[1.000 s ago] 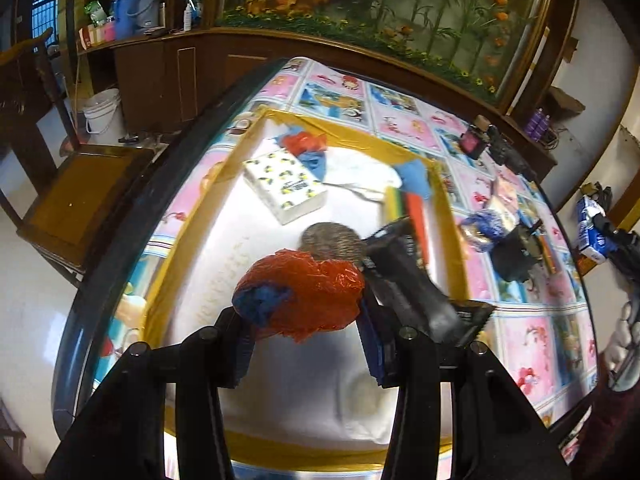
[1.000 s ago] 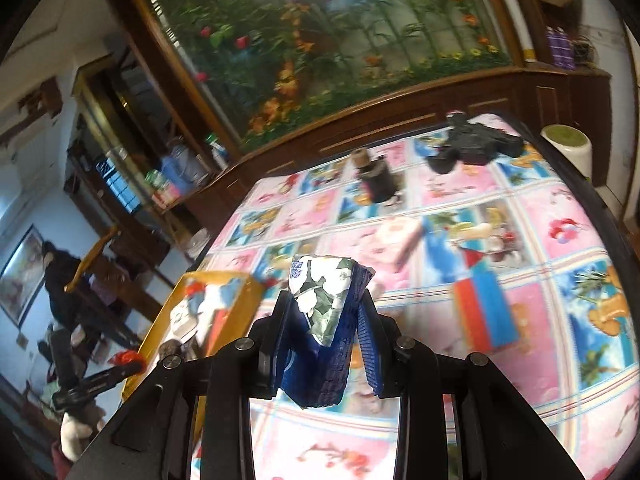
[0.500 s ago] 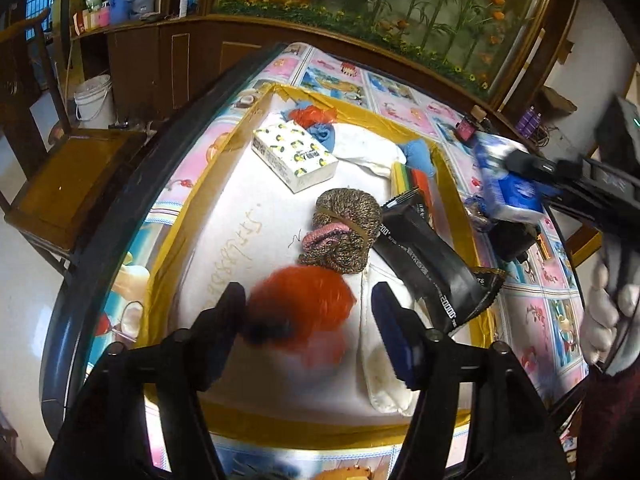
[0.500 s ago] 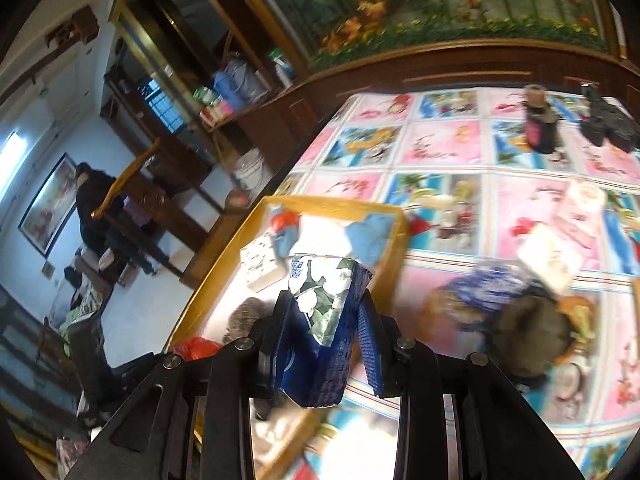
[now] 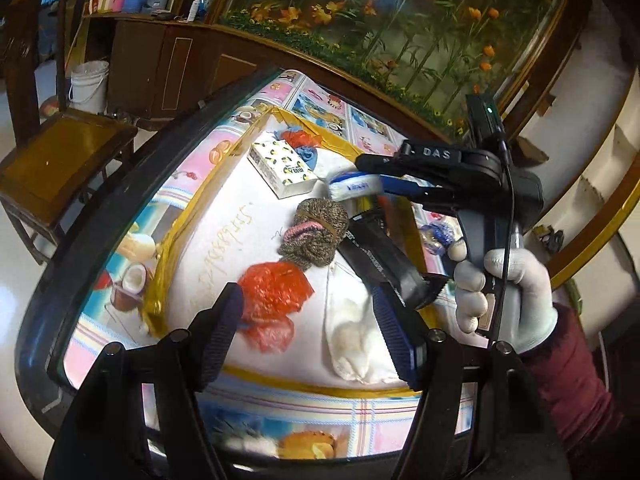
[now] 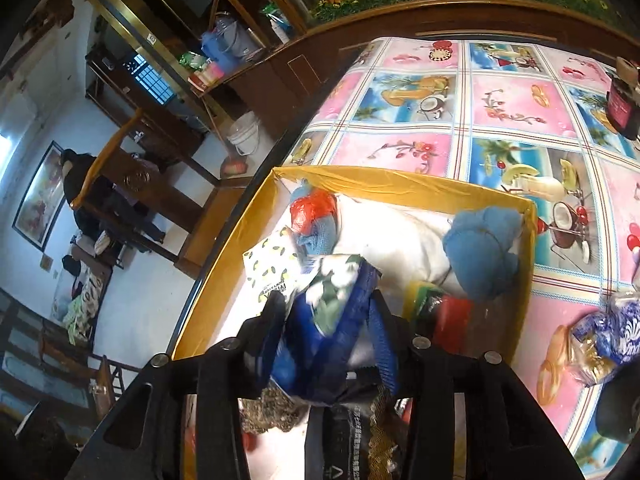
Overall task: Organize soft objects
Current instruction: 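Lower the red bag and Vinda pack into the tray and open both tools, then withdraw both tools toward the blue patterned bag and red-and-blue sponge pack, then grasp the blue patterned bag with the left tool while the right tool approaches the sponge pack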
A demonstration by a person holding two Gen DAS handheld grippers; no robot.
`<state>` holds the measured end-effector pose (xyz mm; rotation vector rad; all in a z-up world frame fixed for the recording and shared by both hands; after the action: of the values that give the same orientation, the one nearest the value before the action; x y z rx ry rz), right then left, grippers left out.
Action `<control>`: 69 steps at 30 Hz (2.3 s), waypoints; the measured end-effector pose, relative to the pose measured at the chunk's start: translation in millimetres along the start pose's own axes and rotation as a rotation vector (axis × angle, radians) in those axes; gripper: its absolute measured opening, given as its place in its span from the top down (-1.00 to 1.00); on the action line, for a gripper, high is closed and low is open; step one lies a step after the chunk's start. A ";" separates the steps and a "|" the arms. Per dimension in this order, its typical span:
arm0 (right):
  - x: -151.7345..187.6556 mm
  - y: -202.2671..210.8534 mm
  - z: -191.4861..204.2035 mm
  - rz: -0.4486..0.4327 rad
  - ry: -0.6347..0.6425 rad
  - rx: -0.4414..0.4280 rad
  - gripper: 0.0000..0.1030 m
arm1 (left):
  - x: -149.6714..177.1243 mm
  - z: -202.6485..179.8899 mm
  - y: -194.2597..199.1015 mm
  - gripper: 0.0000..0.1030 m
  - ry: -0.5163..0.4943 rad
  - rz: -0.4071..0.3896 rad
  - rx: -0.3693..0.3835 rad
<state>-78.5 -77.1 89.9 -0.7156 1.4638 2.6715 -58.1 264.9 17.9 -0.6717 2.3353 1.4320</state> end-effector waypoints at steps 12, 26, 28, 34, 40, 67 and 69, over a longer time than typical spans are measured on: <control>73.1 121.8 -39.6 -0.179 0.049 -0.015 -0.32 | 28.2 -60.0 -1.5 -0.31 -0.046 0.028 0.046; 204.4 262.5 -213.9 -0.374 -0.201 0.138 -0.60 | 84.3 -186.0 -51.7 -0.32 -0.270 0.194 0.077; 212.4 265.3 -229.9 -0.377 -0.231 0.138 -0.60 | 90.0 -197.6 -56.8 -0.32 -0.295 0.213 0.072; 212.9 268.7 -274.1 -0.355 -0.316 0.146 -0.60 | 90.4 -211.7 -68.4 -0.32 -0.314 0.248 0.072; 185.3 253.4 -291.0 -0.344 -0.377 0.159 -0.60 | 45.2 -213.6 -75.0 -0.32 -0.297 0.203 0.041; 138.7 196.2 -312.1 -0.367 -0.402 0.136 -0.61 | -88.9 -217.6 -272.4 -0.37 -0.305 0.485 -0.192; 139.8 196.8 -310.9 -0.369 -0.401 0.142 -0.61 | -90.7 -215.7 -273.5 -0.40 -0.313 0.507 -0.205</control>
<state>-128.2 -465.3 48.9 -0.3651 1.2568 2.2403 161.2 -13.6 -44.2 0.1202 2.2111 1.8453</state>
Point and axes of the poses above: each gripper's, at about its wrist camera, not at the fingertips, and y roughly against the way its jaws point, z to its left, x to its underside, the point moved 7 cm from there along -y, roughly the way its jaws point, and after that the axes turned 9 degrees about z, right-handed, at the moved point
